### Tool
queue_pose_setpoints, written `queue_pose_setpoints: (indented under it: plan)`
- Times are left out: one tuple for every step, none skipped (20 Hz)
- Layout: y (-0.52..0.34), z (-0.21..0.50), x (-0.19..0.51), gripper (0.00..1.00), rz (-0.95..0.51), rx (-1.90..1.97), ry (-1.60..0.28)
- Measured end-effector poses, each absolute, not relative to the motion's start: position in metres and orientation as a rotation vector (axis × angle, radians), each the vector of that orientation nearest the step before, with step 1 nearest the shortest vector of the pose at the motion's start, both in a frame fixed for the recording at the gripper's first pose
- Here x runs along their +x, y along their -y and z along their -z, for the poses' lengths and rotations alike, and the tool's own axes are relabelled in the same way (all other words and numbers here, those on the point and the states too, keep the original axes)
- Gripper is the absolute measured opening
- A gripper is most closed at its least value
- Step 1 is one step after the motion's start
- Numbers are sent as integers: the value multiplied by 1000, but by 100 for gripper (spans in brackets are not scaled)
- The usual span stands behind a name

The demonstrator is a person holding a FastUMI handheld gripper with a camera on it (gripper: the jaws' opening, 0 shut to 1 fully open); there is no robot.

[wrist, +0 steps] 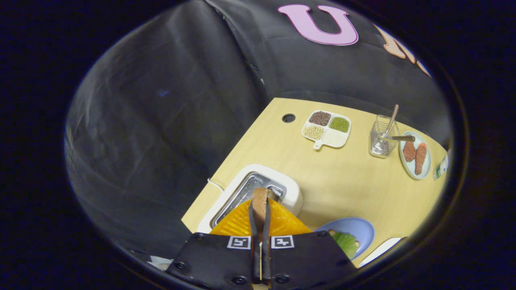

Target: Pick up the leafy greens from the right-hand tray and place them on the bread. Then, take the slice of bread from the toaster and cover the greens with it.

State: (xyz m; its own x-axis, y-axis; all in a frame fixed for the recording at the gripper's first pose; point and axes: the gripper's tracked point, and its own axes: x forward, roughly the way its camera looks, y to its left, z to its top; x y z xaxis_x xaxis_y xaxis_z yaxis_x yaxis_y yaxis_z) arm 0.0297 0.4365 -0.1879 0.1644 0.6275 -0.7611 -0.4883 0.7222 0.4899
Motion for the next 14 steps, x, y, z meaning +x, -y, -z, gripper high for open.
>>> queue_pose_setpoints:
  plan:
    - [-432, 184, 30, 4, -800, 157, -1153]
    - [-427, 182, 30, 4, -803, 171, -1150]
    - [-422, 181, 30, 4, -805, 183, -1146]
    - [-416, 181, 31, 4, -804, 194, -1146]
    - [-410, 179, 30, 4, -802, 210, -1147]
    - [-405, 178, 29, 4, -802, 228, -1149]
    - [-402, 177, 29, 4, -803, 244, -1149]
    - [-397, 176, 28, 4, -802, 252, -1147]
    - [-393, 175, 28, 4, -805, 263, -1142]
    - [-390, 172, 28, 4, -812, 281, -1144]
    - [-384, 162, 25, 5, -819, 308, -1143]
    - [-381, 163, 24, 5, -821, 322, -1139]
    - [-376, 160, 24, 5, -828, 338, -1137]
    - [-371, 159, 25, 4, -829, 348, -1135]
